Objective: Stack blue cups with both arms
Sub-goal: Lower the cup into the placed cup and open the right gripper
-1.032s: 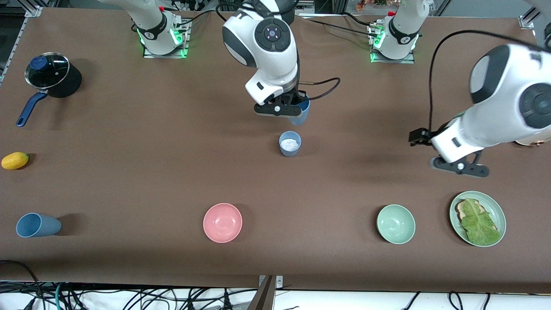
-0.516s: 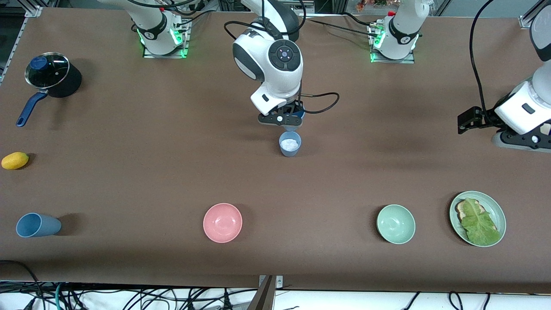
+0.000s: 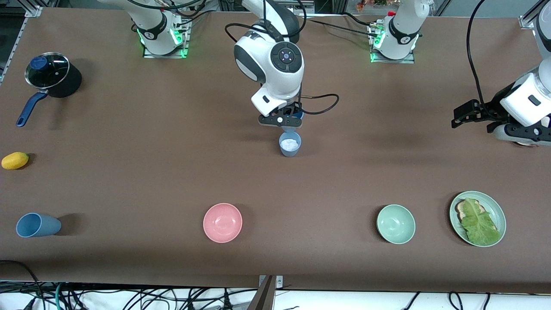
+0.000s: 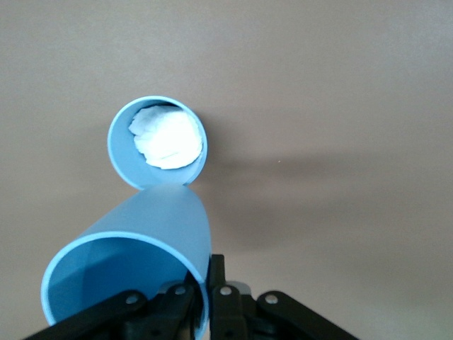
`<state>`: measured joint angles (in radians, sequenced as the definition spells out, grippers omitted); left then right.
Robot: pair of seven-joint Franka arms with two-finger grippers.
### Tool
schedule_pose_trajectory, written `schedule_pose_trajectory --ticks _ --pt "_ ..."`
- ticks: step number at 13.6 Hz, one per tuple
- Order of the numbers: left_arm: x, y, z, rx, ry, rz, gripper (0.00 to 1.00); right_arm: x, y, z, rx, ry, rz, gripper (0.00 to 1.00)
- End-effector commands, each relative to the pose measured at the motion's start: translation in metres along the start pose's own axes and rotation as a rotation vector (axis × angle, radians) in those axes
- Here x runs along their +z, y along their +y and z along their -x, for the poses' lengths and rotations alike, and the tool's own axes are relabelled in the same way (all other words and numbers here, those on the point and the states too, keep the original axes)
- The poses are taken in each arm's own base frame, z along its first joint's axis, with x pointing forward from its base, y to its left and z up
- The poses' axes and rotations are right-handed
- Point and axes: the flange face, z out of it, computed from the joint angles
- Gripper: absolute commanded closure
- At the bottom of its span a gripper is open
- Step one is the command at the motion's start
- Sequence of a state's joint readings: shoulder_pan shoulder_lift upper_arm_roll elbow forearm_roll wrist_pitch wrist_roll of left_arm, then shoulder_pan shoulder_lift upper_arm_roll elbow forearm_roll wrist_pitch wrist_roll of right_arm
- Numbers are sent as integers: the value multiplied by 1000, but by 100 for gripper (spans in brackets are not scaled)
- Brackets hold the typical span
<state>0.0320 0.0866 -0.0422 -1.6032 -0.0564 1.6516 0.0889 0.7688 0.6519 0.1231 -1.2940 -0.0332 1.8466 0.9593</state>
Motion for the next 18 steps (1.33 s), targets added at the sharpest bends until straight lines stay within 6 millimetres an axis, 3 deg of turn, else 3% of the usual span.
schedule_pose_trajectory --ticks 1,8,18 --pt "-5 -4 4 5 20 23 0 2 1 -6 -7 16 0 100" --pt "-5 -4 2 5 20 23 0 -3 6 -27 -2 46 -53 100" --pt "-5 -5 3 4 18 23 0 14 0 -43 12 57 -86 100"
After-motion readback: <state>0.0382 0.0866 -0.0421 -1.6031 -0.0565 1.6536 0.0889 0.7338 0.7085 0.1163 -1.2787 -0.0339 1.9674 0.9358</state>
